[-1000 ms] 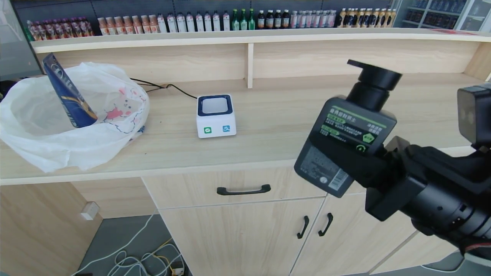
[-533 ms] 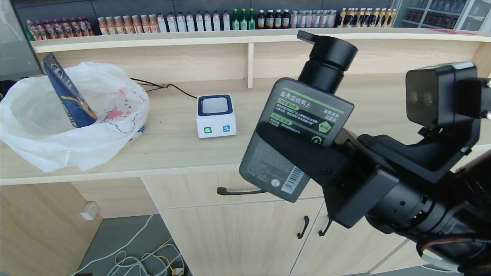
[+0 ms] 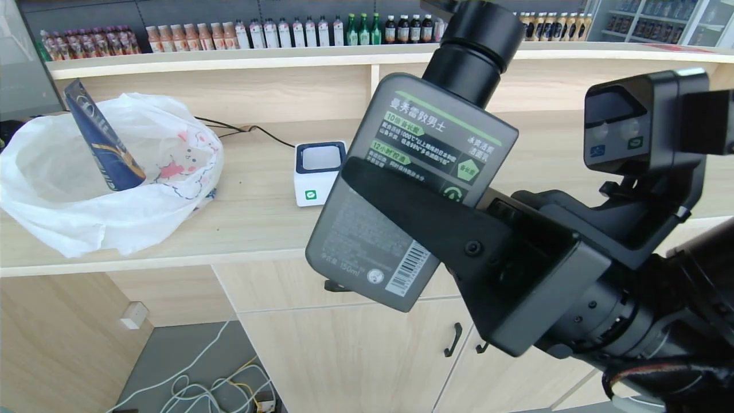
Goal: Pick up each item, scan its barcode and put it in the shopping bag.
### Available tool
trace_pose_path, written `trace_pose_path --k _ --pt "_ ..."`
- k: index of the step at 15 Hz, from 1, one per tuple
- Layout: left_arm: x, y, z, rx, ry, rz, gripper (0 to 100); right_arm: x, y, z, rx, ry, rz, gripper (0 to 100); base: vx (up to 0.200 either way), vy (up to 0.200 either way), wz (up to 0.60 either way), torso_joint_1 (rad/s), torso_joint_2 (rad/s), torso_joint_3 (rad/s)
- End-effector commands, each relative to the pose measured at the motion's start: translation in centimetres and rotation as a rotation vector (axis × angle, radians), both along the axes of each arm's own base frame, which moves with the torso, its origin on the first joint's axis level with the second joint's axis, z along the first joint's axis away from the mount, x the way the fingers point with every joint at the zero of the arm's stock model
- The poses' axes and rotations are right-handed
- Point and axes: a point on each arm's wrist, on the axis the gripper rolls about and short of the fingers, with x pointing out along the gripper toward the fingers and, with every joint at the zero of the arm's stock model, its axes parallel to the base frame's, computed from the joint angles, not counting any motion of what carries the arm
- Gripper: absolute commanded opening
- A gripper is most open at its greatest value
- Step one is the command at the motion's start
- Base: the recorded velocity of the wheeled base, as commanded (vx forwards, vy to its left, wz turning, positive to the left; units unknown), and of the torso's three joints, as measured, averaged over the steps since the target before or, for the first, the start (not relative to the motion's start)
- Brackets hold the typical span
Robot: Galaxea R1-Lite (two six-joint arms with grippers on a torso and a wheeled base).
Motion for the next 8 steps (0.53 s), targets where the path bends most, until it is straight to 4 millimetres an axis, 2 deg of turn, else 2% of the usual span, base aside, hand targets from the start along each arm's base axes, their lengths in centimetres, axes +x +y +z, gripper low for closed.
trace_pose_path --k 1,8 --pt "0.0 0.0 0.0 0.0 0.0 0.0 100 -0.01 0.0 0.25 0.006 -0.011 0.01 0 0.0 0.0 0.0 0.0 0.0 0.0" --pt "0.0 0.0 0.0 0.0 0.0 0.0 100 0.11 -0.04 -0.17 0.0 -0.023 0.046 0 0.0 0.0 0.0 0.0 0.0 0.0"
